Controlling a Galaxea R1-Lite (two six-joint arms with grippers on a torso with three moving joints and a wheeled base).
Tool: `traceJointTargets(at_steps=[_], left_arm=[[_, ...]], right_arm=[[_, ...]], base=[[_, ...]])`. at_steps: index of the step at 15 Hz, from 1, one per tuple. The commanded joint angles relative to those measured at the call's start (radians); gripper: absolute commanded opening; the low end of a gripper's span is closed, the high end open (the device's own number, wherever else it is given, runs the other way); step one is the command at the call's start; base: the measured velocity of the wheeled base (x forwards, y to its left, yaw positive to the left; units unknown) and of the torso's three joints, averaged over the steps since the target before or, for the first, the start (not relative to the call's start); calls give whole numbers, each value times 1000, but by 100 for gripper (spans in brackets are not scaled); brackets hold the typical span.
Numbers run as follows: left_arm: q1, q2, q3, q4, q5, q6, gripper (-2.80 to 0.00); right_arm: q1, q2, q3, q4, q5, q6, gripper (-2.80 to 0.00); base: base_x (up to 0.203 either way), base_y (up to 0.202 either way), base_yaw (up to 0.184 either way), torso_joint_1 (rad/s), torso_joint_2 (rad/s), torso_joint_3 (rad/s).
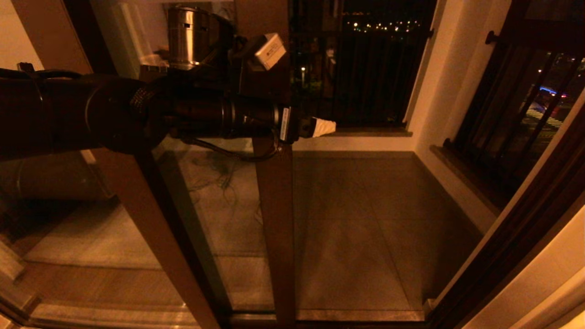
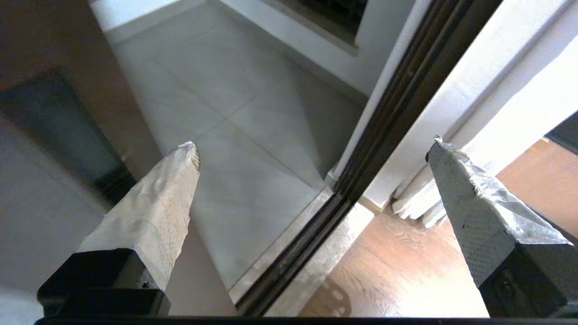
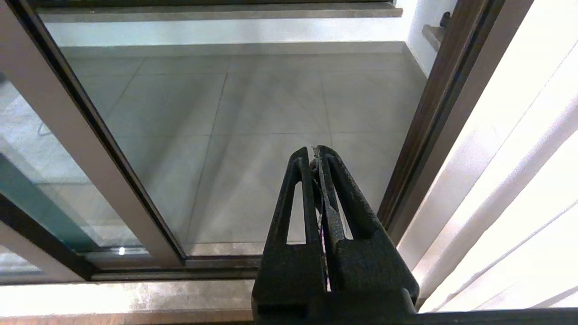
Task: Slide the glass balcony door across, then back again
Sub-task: Close the slid door
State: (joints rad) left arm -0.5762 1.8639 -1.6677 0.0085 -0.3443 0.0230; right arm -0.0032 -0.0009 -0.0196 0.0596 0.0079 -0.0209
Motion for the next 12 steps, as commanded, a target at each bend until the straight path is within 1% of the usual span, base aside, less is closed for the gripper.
traceJointTargets(at_steps=[1, 3, 5, 12], left_arm=[[1, -26, 20, 1, -1, 0, 0], [4, -37, 29, 3, 5, 0, 0], [9, -31, 28, 2, 35, 0, 0], [12, 27, -1, -4, 37, 0, 0]], right_arm=[[0, 1, 0, 0, 0, -1, -280], [0, 1, 1, 0, 0, -1, -280], [0, 1, 0, 0, 1, -1, -280], [0, 1, 1, 0, 0, -1, -280]], base=[[0, 0, 0, 0, 0, 0], [0, 0, 0, 0, 0, 0], [0, 0, 0, 0, 0, 0], [0, 0, 0, 0, 0, 0]])
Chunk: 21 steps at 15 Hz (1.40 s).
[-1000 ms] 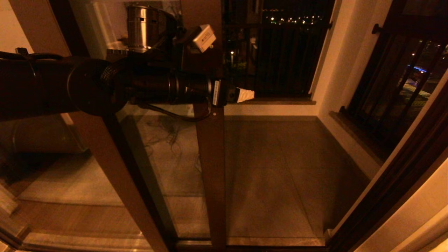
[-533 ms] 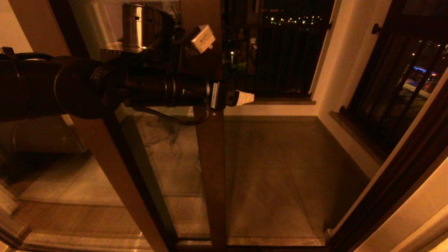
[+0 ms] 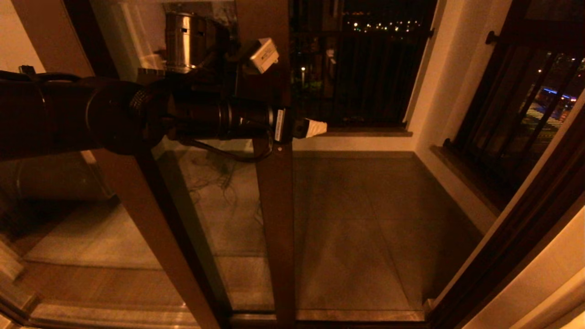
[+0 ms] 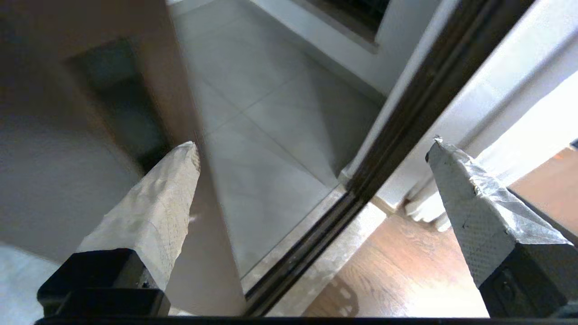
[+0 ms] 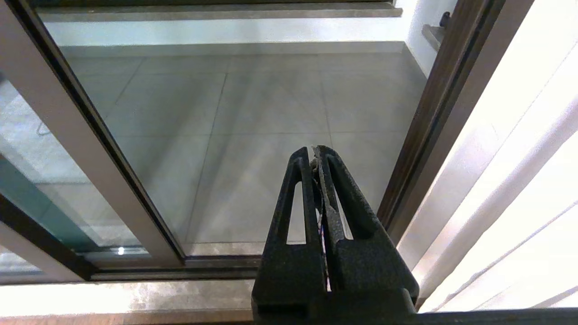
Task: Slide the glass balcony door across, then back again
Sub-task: Close the slid door
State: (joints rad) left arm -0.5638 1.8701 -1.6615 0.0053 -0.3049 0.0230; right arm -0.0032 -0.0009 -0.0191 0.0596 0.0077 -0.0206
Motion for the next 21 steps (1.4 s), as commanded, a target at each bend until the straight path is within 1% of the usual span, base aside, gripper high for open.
traceJointTargets(at_steps=[1, 3, 8, 11, 17, 21], left_arm=[[-1, 35, -18, -1, -2, 0, 0], [-1, 41, -21, -1, -3, 0, 0], [1, -40, 19, 2, -2, 0, 0], [21, -56, 33, 2, -2, 0, 0], [22, 22, -26, 1, -3, 0, 0], [21, 37, -46, 1, -6, 1, 0]], right_arm=[[0, 1, -1, 0, 1, -1, -280], [0, 1, 0, 0, 0, 1, -280], [0, 1, -1, 0, 0, 1, -280], [0, 1, -1, 0, 0, 1, -280], [0, 1, -1, 0, 0, 1, -280], [0, 1, -1, 0, 0, 1, -280]], base=[[0, 0, 0, 0, 0, 0], [0, 0, 0, 0, 0, 0], [0, 0, 0, 0, 0, 0], [0, 0, 0, 0, 0, 0], [0, 0, 0, 0, 0, 0], [0, 0, 0, 0, 0, 0]])
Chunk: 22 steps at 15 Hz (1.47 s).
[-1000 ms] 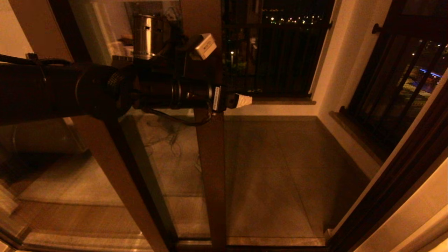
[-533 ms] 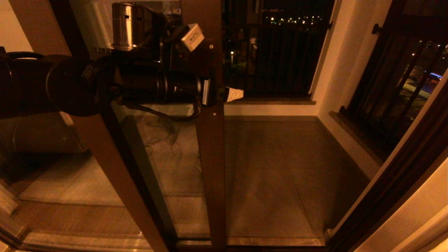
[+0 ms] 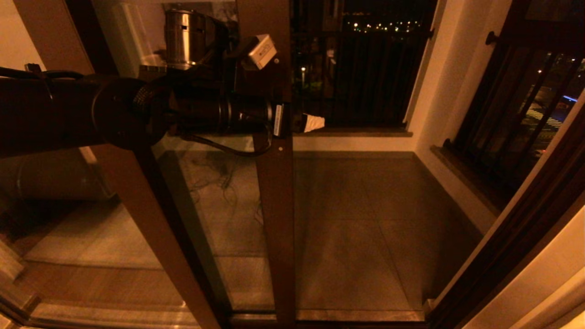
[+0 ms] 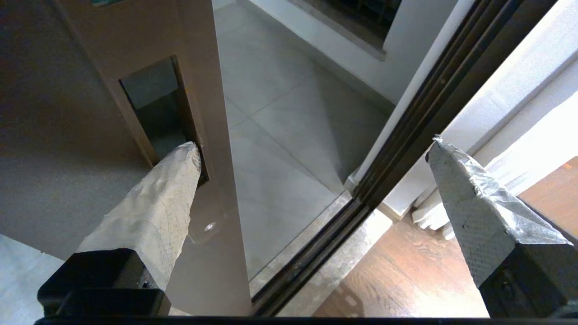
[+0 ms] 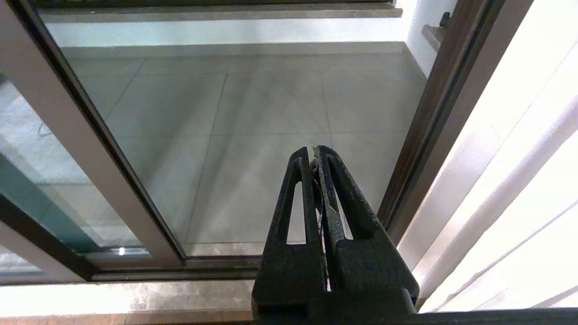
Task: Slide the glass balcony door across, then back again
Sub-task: Close the slid door
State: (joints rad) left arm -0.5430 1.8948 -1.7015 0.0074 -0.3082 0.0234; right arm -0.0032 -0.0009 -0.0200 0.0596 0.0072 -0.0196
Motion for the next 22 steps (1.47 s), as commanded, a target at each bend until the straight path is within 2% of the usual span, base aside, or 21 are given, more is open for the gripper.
traceJointTargets(at_steps=[1, 6, 9, 22], left_arm=[[0, 15, -12, -1, -3, 1, 0], [-3, 38, -50, 3, -15, -3, 0], [-4, 40, -50, 2, -62, -20, 0], [-63, 46, -69, 6, -28, -23, 0]], right_arm=[[0, 1, 1, 0, 0, 0, -280], [0, 1, 1, 0, 0, 0, -280], [0, 1, 0, 0, 0, 0, -280], [0, 1, 0, 0, 0, 0, -280]], base=[[0, 0, 0, 0, 0, 0], [0, 0, 0, 0, 0, 0], [0, 0, 0, 0, 0, 0], [0, 0, 0, 0, 0, 0]])
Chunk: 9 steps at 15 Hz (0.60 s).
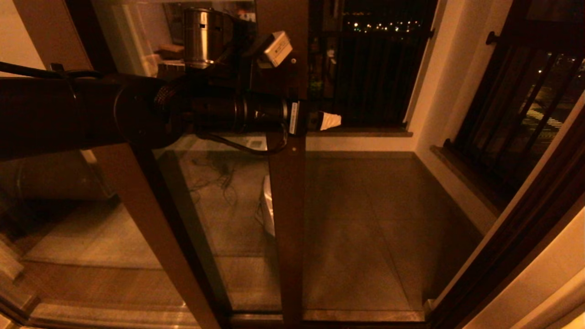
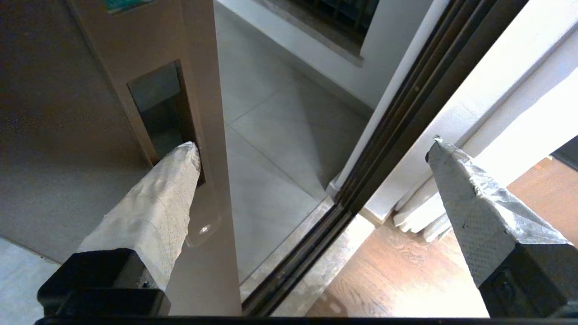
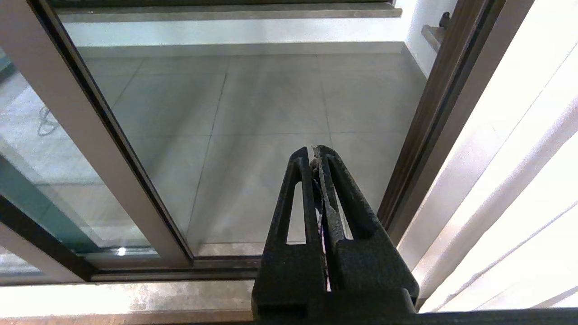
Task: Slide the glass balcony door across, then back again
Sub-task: Close the slid door
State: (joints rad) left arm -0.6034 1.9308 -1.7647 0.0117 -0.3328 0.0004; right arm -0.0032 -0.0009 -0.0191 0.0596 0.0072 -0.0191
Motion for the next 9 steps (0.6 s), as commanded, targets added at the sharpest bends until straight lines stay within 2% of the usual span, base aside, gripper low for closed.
traceJointTargets(at_steps=[1, 9], left_arm=[[-5, 13, -10, 2, -3, 0, 0], [-33, 21, -24, 5, -3, 0, 0]], right_arm=[[0, 1, -1, 0, 0, -1, -280], [0, 1, -1, 0, 0, -1, -280]], base=[[0, 0, 0, 0, 0, 0], [0, 0, 0, 0, 0, 0]])
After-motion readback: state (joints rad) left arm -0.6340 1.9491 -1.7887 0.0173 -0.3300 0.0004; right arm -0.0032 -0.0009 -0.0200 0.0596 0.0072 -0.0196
